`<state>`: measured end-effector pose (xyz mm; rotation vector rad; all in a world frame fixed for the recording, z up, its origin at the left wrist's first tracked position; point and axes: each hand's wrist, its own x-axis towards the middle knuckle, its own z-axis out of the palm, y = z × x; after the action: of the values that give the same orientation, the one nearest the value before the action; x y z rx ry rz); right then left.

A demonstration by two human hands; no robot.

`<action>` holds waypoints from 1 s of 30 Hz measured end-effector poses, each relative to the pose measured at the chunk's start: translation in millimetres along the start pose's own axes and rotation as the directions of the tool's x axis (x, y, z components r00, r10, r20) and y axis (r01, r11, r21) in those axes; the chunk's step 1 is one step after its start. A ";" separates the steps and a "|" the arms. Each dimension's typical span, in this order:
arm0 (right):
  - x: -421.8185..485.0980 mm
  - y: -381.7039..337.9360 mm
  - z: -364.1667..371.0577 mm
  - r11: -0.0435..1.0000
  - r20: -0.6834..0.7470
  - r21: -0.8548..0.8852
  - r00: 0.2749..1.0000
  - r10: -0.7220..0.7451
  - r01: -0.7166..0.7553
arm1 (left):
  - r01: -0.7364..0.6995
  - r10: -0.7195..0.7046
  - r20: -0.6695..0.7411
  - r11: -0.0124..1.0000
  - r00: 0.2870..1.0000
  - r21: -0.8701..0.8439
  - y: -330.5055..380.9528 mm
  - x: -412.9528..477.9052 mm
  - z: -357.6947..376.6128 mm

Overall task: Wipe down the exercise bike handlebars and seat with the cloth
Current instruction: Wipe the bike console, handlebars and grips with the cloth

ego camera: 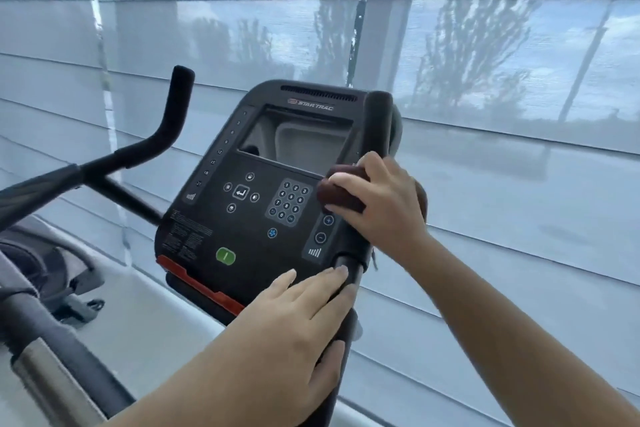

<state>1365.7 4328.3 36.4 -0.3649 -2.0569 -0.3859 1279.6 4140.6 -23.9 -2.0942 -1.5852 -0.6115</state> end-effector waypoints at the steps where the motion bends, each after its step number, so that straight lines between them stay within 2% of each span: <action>1: -12.4 -4.6 0.4 1.000 0.024 0.026 1.000 0.013 -0.014 | -0.007 0.007 0.000 1.000 1.000 0.017 0.4 0.2 0.0; 3: -22.5 -5.0 -4.1 0.990 0.077 0.125 0.995 0.060 -0.069 | -0.014 0.014 0.004 0.999 1.000 0.044 0.5 -0.4 -1.5; 5: -17.3 3.6 -11.5 0.988 0.087 0.152 0.996 -0.004 -0.009 | -0.011 0.010 0.017 0.999 1.000 0.052 0.7 -1.1 -2.6; 10: 50.1 34.7 -19.3 0.998 -0.203 -0.057 0.979 0.009 -0.021 | -0.012 0.012 -0.012 1.000 1.000 0.012 1.0 -2.5 1.2; 12: 59.0 36.5 -13.2 0.997 -0.220 -0.081 0.976 0.000 -0.018 | -0.008 0.008 -0.030 1.000 1.000 -0.004 1.4 -1.4 2.5; 16: 21.8 22.0 -0.1 0.999 -0.113 -0.010 0.992 -0.048 0.048 | 0.011 -0.012 -0.016 1.000 1.000 -0.028 3.4 -0.7 2.1; 19: -10.4 2.5 -4.5 0.986 0.045 0.147 0.996 0.078 -0.084 | 0.024 -0.024 0.004 0.999 1.000 -0.039 4.0 -3.8 -0.8; 21: -24.3 -4.8 -12.0 0.924 0.154 0.309 0.971 0.183 -0.223 | 0.045 -0.044 0.027 0.997 0.999 -0.063 3.6 -6.0 -2.7; 23: -30.9 -8.1 -21.5 0.858 0.242 0.440 0.955 0.172 -0.266 | 0.065 -0.059 0.073 0.994 0.996 -0.091 3.9 -4.5 -3.9; 24: -32.6 -9.0 -26.3 0.857 0.248 0.452 0.958 0.145 -0.247 | 0.071 -0.061 0.102 0.992 0.993 -0.100 4.3 -3.0 -3.8; 27: -22.1 -3.4 -32.6 0.897 0.072 0.397 0.980 0.183 -0.197 | 0.081 -0.063 0.161 0.991 0.985 -0.106 0.8 -1.3 -3.3; 30: 13.6 23.4 -31.7 0.898 -0.166 0.361 0.930 0.328 -0.252 | 0.100 -0.087 0.217 0.994 0.972 -0.049 2.0 6.0 -6.5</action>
<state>1393.3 4337.7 66.2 -0.3959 -1.7697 0.1049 1282.4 4140.9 -15.3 -2.2019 -1.8137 -0.4823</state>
